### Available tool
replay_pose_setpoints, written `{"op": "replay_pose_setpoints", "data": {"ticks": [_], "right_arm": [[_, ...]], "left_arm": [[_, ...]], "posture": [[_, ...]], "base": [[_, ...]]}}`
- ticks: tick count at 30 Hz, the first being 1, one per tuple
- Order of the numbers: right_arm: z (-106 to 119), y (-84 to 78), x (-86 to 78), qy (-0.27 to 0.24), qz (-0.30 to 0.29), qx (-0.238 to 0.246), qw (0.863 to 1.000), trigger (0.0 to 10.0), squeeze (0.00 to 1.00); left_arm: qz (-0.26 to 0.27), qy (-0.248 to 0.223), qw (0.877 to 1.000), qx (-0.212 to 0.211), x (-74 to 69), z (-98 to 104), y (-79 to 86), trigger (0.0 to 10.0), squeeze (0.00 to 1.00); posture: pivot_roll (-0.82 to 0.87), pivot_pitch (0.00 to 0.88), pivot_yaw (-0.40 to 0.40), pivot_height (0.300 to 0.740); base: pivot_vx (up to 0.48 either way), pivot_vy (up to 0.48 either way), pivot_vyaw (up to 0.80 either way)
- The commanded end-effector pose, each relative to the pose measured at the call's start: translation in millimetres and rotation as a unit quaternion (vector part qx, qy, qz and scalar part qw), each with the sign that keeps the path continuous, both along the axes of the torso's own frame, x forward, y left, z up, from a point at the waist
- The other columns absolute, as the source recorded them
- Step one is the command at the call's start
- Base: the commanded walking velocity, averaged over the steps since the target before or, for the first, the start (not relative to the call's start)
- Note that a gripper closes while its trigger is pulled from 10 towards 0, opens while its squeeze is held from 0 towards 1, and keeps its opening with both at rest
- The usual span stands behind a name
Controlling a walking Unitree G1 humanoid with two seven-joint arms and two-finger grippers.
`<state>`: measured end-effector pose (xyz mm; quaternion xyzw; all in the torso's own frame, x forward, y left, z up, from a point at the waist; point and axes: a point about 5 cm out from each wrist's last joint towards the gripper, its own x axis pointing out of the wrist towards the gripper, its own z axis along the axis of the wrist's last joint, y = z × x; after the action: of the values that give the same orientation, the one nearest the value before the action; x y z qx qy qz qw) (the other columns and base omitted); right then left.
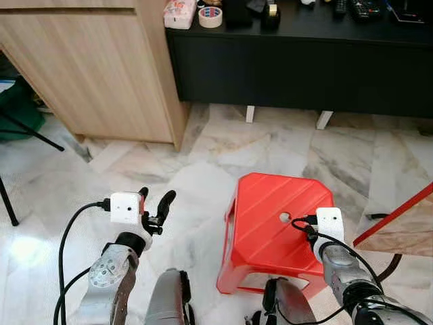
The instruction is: Hang keys on a hook
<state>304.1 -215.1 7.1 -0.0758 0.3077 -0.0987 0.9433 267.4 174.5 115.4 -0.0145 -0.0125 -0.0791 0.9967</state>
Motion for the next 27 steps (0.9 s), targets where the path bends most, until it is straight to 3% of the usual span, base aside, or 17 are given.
{"op": "replay_pose_setpoints", "data": {"ticks": [1, 17, 22, 27], "right_arm": [[-13, -6.1, -13.7, 0.032, -0.015, -0.001, 0.999, 0.0, 0.0], [-22, 2.7, -21.4, 0.04, -0.017, 0.015, 0.999, 0.0, 0.0], [-13, 18.3, -10.2, -0.008, -0.003, 0.058, 0.998, 0.0, 0.0], [-8, 25.3, -4.3, -0.03, 0.005, 0.065, 0.997, 0.0, 0.0]], "left_arm": [[0.002, 0.009, 1.0, 0.006, -2.1, -5, 2.6, 10.0, 0.0], [-0.001, 0.01, 1.0, 0.022, -0.6, -5, 3.9, 10.0, 0.0], [-0.001, 0.012, 1.0, 0.026, 0.0, -6, 3.4, 10.0, 0.0], [0.0, 0.011, 1.0, 0.027, 1.2, -6, 3.5, 10.0, 0.0]], "posture": [[0.15, 0.195, -0.003, 0.627], [0.15, 0.208, 0.002, 0.627], [0.15, 0.21, 0.002, 0.627], [0.15, 0.206, 0.0, 0.627]], "base": [[0.0, 0.0, 0.0], [0.0, 0.0, 0.0], [0.0, 0.0, 0.0], [0.0, 0.0, 0.0]]}}
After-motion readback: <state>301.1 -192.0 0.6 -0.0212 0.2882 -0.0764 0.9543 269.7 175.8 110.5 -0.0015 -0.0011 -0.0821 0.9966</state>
